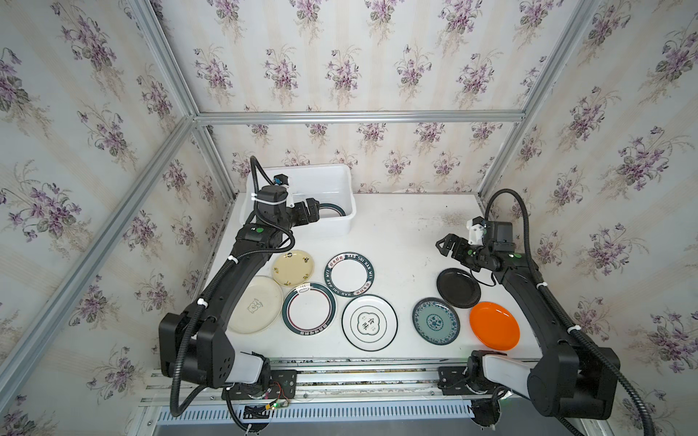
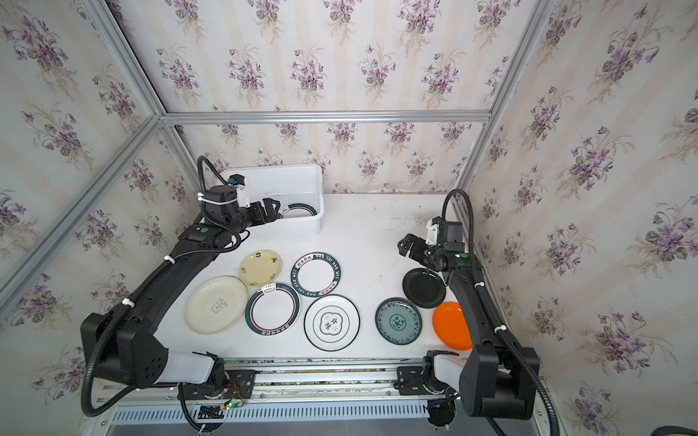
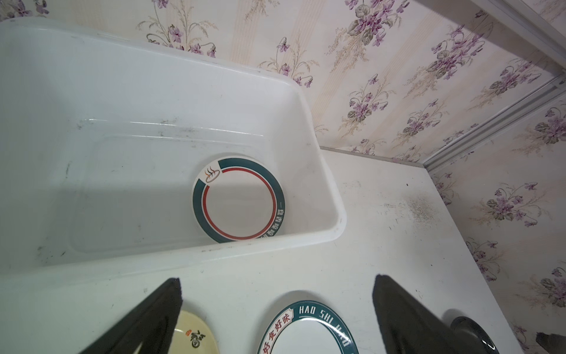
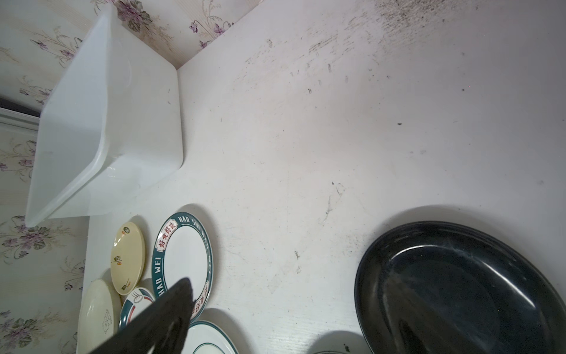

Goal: Place the plates into the plastic bin on the countertop
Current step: Pick up the plate from the middle-right of the table.

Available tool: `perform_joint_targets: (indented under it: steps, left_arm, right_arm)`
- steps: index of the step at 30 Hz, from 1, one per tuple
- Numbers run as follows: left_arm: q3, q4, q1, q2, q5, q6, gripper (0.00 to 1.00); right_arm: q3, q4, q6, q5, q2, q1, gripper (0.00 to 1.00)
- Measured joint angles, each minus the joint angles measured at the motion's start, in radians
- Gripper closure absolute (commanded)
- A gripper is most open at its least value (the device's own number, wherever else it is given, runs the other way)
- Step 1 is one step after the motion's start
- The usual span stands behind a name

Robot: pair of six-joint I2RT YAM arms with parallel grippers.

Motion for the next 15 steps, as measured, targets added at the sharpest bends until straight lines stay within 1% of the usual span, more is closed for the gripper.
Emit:
perform_joint_targets:
  steps: [10,15]
  left_arm:
    - [-0.189,0.032,-0.040,-0.197,-0.012,-0.016,0.01]
    - [-0.278,0.055,-0.075,-0.258,-0.007,-0.023,0.00]
  right_arm:
    - [-0.064,0.006,-0.009,0.014,0.011,0.000,0.01]
    - [-0.061,-0.010,-0.027,0.067,0.023,-0.004,0.01]
